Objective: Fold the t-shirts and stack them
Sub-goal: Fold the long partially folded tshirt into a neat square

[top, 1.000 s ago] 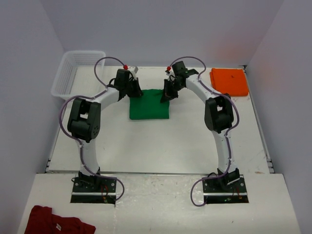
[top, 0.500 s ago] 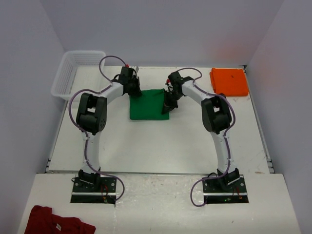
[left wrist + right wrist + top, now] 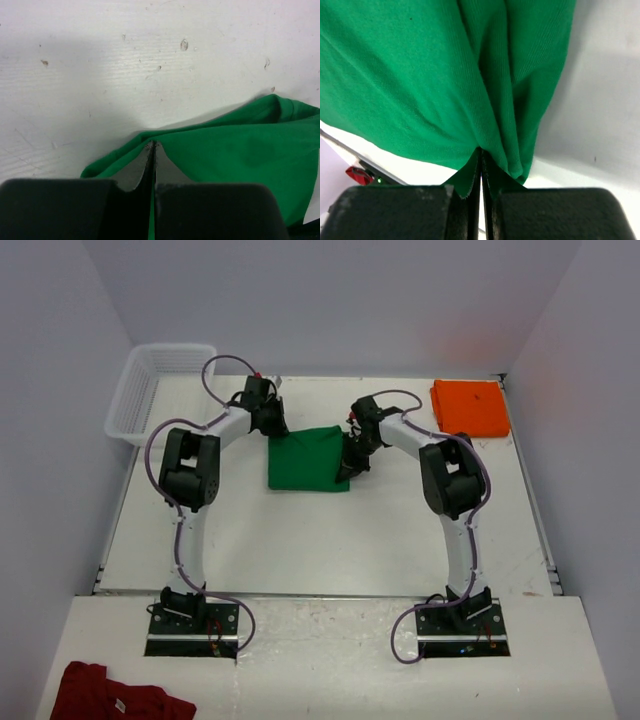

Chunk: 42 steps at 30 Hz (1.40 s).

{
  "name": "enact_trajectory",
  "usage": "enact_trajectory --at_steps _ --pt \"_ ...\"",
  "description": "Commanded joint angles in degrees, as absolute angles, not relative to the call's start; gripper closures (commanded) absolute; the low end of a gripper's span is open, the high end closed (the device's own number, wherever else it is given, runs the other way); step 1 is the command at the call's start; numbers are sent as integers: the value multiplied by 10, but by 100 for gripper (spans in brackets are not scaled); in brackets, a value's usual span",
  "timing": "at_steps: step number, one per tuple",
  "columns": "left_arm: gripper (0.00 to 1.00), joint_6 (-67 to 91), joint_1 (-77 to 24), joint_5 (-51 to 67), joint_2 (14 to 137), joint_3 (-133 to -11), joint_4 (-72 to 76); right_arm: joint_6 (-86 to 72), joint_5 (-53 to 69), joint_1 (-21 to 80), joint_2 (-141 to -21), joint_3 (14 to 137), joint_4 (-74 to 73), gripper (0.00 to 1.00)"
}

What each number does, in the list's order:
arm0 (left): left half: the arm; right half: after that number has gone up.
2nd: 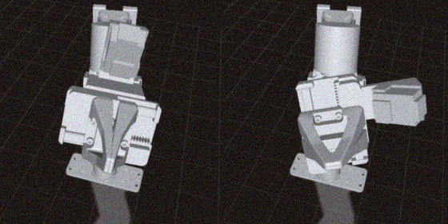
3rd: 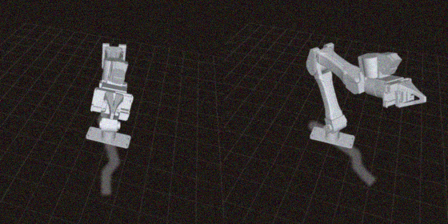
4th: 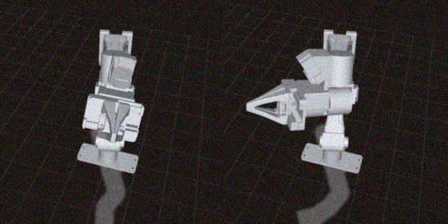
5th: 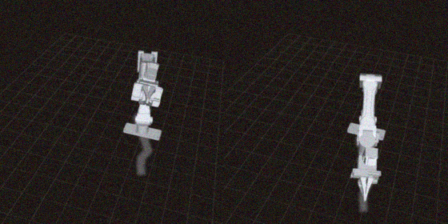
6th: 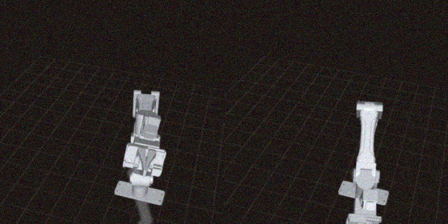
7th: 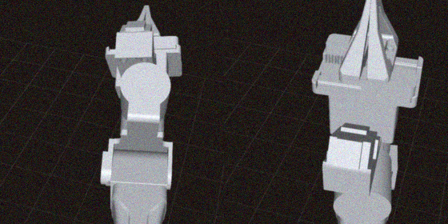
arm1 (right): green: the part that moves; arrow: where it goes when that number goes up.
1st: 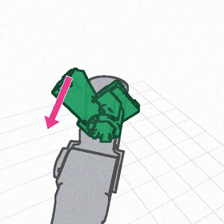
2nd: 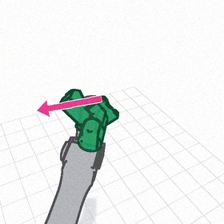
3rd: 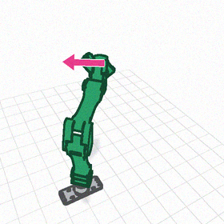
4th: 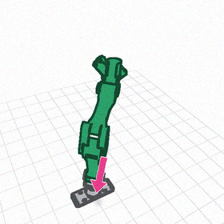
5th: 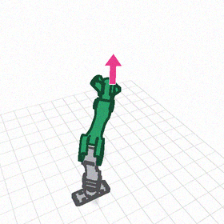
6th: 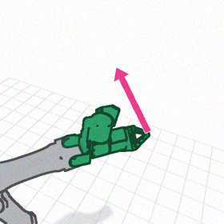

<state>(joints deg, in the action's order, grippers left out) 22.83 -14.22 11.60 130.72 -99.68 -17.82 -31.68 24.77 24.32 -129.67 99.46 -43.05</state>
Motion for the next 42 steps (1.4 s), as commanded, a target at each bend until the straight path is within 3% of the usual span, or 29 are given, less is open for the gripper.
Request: enact_trajectory --at_steps 1,6,17,22,24,25,26,27,29,31,35,37,42 --pt "100 214 -138 132 1249 -956 -138 -321 217 243 -1267 931 -433 100" --pt "100 221 -139 113 1206 -900 -134 -315 214 246 -1225 834 -382 100" --pt "100 231 -178 70 1035 -776 -87 -294 151 269 -995 658 -306 100" --pt "100 229 -213 78 971 -765 -88 -274 62 325 -881 634 -295 100" --pt "100 239 -224 95 965 -763 -90 -275 36 323 -853 629 -294 63" --pt "100 244 -238 107 966 -761 -90 -277 12 320 -855 635 -301 50" --pt "100 250 -246 112 967 -759 -88 -274 9 311 -863 657 -312 27" --pt "100 253 -255 109 972 -757 -89 -273 17 304 -889 667 -322 19" --pt "100 254 -282 104 978 -753 -91 -272 117 260 -925 701 -342 11" --pt "100 258 -294 104 985 -744 -92 -266 191 231 -966 712 -340 11" --pt "100 268 -304 111 986 -722 -93 -224 192 213 -945 692 -278 7" --pt "100 274 -311 97 984 -704 -93 -217 169 210 -959 722 -318 5" --pt "100 284 -323 91 998 -685 -93 -223 189 190 -1017 780 -353 8"
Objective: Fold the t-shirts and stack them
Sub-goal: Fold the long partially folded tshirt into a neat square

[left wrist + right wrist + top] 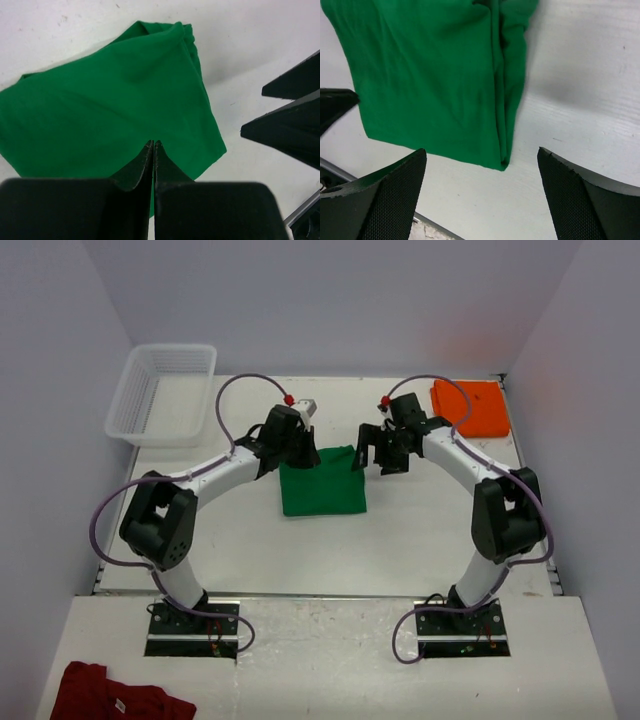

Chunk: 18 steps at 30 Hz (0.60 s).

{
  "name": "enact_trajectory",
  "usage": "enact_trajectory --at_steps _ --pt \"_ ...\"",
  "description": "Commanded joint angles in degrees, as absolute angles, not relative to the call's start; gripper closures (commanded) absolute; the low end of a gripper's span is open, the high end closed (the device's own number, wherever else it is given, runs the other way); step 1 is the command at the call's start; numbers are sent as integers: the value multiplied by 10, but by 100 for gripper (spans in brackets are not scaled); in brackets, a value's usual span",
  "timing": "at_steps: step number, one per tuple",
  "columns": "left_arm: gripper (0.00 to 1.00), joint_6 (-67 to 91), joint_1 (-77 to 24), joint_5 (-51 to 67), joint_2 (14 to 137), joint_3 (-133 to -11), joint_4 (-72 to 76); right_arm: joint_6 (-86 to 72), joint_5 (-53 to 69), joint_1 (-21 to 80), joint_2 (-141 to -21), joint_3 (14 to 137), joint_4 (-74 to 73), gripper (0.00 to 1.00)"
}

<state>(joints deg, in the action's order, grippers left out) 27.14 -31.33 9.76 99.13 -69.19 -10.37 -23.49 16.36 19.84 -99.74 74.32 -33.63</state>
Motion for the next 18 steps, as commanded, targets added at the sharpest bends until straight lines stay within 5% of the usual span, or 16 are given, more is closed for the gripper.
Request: enact_trajectory --at_steps 1,18 --pt "100 284 -329 91 999 -683 -94 -223 205 188 -1028 789 -358 9" --pt "100 287 -388 85 1064 -659 -88 -258 239 165 -1149 851 -403 11"
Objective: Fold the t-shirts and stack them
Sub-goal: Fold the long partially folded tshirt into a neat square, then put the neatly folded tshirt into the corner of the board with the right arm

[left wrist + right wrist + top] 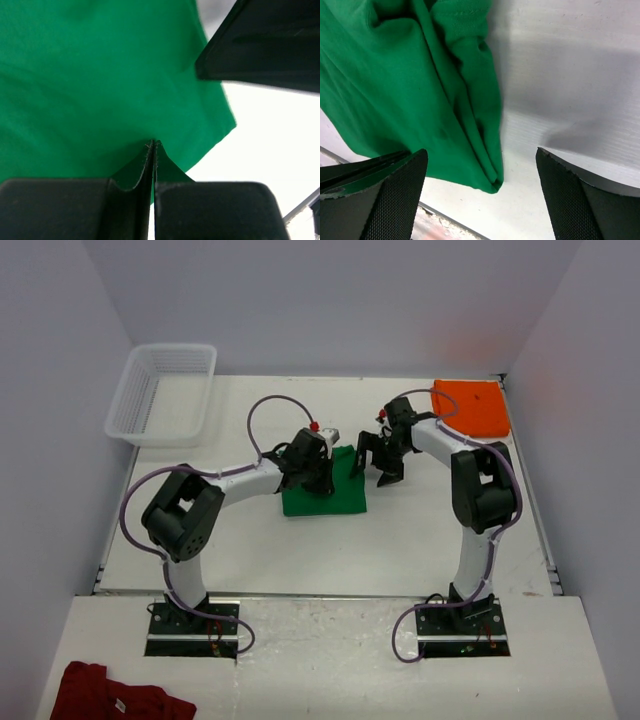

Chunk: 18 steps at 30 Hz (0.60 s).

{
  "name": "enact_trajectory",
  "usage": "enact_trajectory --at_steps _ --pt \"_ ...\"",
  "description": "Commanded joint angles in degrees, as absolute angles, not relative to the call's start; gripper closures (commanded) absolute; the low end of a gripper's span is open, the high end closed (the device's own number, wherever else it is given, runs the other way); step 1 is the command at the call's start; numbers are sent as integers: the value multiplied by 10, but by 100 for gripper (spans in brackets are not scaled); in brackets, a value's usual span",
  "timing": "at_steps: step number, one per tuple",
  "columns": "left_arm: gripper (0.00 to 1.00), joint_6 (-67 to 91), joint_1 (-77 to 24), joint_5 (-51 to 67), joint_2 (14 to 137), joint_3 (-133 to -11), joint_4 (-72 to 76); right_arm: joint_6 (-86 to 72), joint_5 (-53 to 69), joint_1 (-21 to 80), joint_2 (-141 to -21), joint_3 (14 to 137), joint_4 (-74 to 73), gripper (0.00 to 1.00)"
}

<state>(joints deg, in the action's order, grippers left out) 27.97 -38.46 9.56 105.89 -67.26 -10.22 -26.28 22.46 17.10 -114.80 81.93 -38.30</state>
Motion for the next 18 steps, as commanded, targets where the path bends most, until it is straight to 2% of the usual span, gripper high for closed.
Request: enact_trajectory --at_steps 1,12,18 --pt "100 287 -388 82 1064 -655 -88 -254 238 164 -1152 853 -406 11" --pt "100 286 -388 78 1074 -607 -67 -257 277 165 -1184 853 -407 9" --pt "100 289 -388 98 1071 -602 -52 -279 300 165 -1172 809 -368 11"
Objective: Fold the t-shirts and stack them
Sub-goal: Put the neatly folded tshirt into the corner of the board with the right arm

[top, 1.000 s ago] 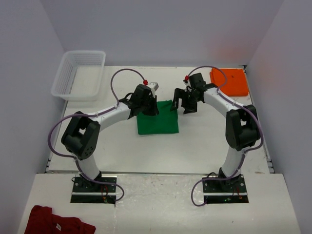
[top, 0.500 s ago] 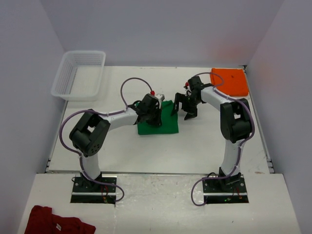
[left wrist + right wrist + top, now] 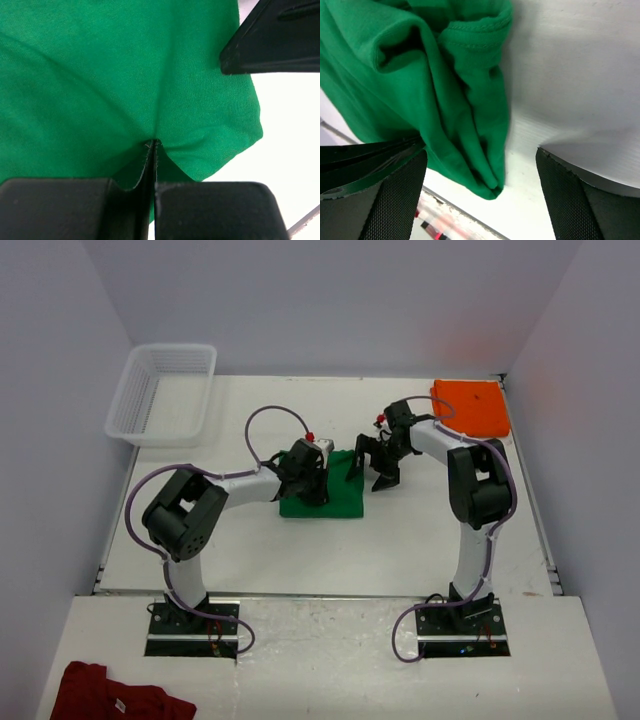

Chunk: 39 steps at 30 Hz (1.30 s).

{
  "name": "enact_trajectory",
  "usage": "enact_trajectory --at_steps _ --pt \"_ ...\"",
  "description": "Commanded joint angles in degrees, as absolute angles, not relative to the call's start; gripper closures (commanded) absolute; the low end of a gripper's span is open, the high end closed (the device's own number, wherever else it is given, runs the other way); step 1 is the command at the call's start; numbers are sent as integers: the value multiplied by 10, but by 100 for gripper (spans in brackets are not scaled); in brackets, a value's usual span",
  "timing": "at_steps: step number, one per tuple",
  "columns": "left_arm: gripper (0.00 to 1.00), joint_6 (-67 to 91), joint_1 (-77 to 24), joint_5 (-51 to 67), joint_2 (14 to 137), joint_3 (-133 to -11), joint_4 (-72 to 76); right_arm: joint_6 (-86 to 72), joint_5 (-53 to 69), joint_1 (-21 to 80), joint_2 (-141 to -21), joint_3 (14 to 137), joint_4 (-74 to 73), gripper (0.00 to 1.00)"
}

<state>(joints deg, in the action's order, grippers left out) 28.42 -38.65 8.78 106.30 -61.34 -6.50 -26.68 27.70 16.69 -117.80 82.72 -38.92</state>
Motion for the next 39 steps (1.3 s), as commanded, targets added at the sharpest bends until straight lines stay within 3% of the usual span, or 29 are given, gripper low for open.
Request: enact_trajectory --at_steps 1,32,35,39 --pt "100 289 -388 102 1072 -602 -50 -279 296 165 -1170 800 -365 11" --pt "100 305 -403 139 1052 -551 -12 -320 338 178 -1220 794 -303 14" --pt "100 305 -404 140 1051 -548 -11 -329 331 179 -1214 785 -301 18" --pt "100 302 -403 139 1046 -547 -11 -336 329 181 -1208 766 -295 33"
